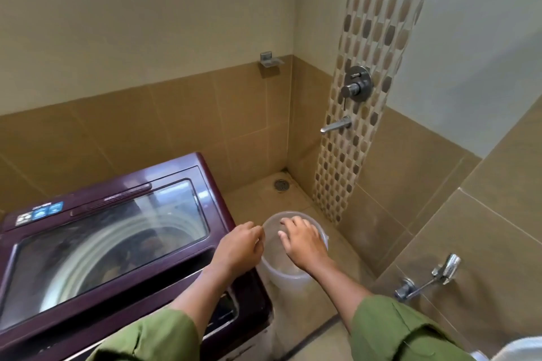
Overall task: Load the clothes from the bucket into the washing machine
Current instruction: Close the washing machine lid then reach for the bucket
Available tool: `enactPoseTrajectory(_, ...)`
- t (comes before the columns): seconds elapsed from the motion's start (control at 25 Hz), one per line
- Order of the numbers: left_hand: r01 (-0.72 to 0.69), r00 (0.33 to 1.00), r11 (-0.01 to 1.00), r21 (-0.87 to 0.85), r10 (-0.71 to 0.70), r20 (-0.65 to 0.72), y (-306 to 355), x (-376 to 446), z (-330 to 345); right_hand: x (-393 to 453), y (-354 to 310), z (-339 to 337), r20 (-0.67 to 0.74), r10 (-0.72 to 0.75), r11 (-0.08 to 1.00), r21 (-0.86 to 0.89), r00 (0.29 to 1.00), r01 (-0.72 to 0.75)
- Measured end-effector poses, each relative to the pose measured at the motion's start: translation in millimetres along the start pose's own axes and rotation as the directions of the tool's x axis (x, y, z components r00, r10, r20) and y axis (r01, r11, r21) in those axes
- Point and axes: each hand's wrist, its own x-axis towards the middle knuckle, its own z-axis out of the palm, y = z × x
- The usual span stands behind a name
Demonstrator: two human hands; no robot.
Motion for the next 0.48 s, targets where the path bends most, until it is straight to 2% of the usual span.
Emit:
enactPoseTrajectory(0.12,0.073,0.992,0.993,0.092,-0.082,0.098,28.1,21.6,25.6,3.4,56.5,-1.8,0.094,0.129,0.992,0.0,0.987,-0.13)
enactPoseTrajectory(0.24,0.17,0.945,0.976,0.138,-0.201,0.258,39.8,35.7,54.2,-1.7,102.9,3.7,0.178,0.212,0.977,-0.016,0.961,-0.213)
enactPoseTrajectory(0.32,0.207,0.902,0.965,0.159,-0.252,0.351,37.6,46.4,71.6,-1.8,124.5,8.4,0.209,0.233,0.972,-0.006,0.95,-0.237)
enactPoseTrajectory(0.48,0.283,0.849,0.947,0.15,-0.32,0.421,21.3,76.7,100.4,18.2,148.1,25.3,0.269,0.212,0.976,-0.012,0.939,-0.217)
